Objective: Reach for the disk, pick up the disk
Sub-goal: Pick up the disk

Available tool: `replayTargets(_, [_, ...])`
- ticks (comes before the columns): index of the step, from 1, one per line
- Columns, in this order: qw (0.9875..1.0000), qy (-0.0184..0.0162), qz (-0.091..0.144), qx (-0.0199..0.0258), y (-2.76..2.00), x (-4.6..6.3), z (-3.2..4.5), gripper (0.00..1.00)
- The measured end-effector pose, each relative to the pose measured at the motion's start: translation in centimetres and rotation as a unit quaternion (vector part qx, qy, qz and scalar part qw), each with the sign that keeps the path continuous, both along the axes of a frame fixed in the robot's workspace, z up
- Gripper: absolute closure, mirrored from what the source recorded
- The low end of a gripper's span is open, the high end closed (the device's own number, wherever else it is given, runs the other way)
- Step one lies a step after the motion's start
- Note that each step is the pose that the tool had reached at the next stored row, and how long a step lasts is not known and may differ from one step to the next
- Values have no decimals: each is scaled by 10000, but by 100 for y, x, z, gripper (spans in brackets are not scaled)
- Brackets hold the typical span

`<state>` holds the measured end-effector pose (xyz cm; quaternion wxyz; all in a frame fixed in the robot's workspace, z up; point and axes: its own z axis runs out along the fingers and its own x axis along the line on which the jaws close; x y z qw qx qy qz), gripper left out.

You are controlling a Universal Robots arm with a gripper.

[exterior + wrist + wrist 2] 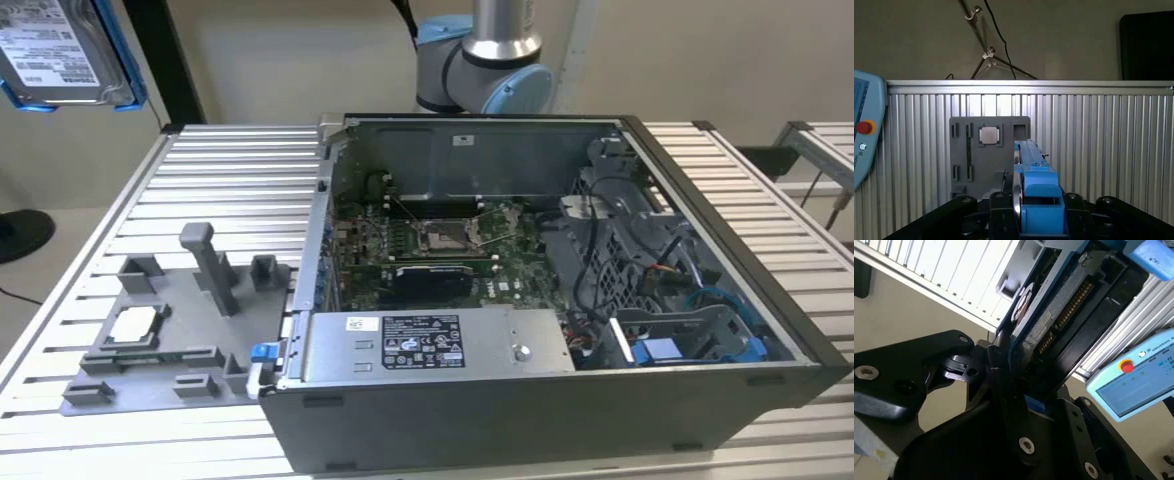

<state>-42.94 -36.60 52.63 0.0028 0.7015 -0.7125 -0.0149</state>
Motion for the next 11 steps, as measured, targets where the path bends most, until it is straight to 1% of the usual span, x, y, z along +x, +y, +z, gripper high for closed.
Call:
replayTargets(3, [10000, 0, 1, 0, -1, 30, -5, 100])
replayTargets(8, [10000, 0, 0, 0, 0, 183, -11, 100])
replayTargets(9, [10000, 1, 0, 0, 0, 268, -13, 100])
replayTargets(10, [10000, 0, 0, 0, 0, 378, -16, 100])
replayTargets(11, [10000, 1, 1, 0, 0, 411, -16, 100])
